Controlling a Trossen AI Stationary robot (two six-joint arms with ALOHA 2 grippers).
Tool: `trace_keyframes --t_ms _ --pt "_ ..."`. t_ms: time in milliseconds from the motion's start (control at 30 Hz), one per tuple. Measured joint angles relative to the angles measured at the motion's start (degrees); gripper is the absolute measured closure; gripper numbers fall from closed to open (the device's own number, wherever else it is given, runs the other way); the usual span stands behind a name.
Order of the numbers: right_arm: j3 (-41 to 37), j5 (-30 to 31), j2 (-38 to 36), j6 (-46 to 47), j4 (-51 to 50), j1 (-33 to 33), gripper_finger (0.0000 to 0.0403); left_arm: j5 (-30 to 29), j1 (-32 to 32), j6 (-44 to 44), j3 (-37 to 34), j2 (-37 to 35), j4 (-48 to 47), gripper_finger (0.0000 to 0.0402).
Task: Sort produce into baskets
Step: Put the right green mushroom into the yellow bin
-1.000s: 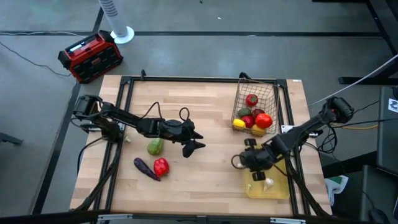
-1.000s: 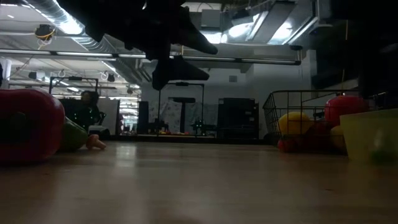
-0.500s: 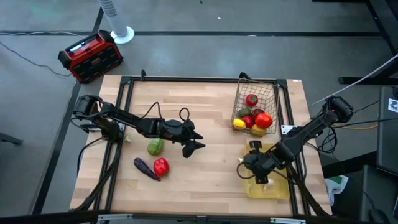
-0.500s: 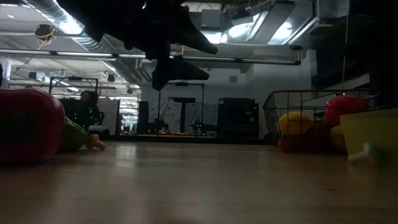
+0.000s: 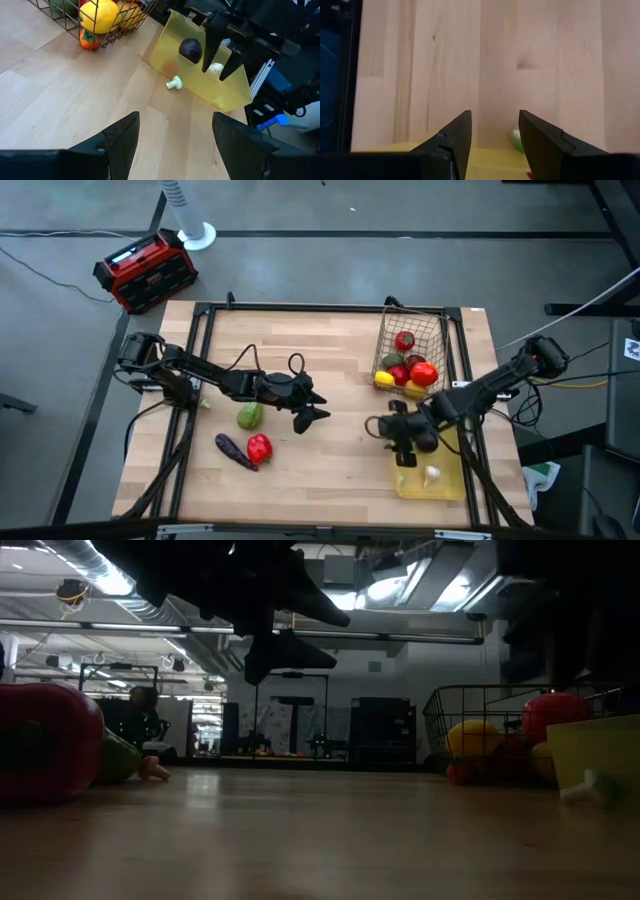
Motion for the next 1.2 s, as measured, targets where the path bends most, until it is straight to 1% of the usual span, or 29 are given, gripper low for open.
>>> trace_keyframes --t_ms 200,333,433,500,600,700,867,1033,1200 --pt "0.3 -4.7 0.8 -5.1 1.9 -5.6 0.0242 0.0 0.0 1.2 0.0 0.0 0.0 0.0155" --pt "3.2 -7.8 3.8 -9.1 0.9 -7.9 0.0242 0.0 0.0 1.2 0.0 0.0 0.0 0.0155" --pt "6.6 -8.5 6.8 -12.9 -3.4 -8.3 0.0242 -0.1 0.0 1.2 0.0 0.0 0.0 0.0155" --pt "8.7 -7.6 9.1 -14.7 -7.6 -8.2 0.0242 -0.1 0.0 1.2 0.0 0.0 -0.1 0.0155" --pt "10.4 -5.7 12.2 -15.0 -11.8 -8.1 0.0242 -0.1 0.0 1.2 0.0 0.0 -0.5 0.0155" --pt "10.9 -5.5 15.0 -15.0 -13.5 -8.1 0.0242 -0.1 0.0 1.3 0.0 0.0 -1.4 0.0155" --pt "11.1 -8.5 19.3 -14.7 -13.7 -8.1 0.0242 -0.1 0.0 1.4 0.0 0.0 -2.3 0.0155" --pt "11.1 -10.1 23.0 -13.2 -15.1 -8.1 0.0242 -0.3 0.0 1.5 0.0 0.0 -2.7 0.0155" --pt "11.1 -9.8 25.5 -13.0 -17.2 -8.1 0.0242 -0.3 0.0 1.5 0.0 0.0 -2.7 0.0155"
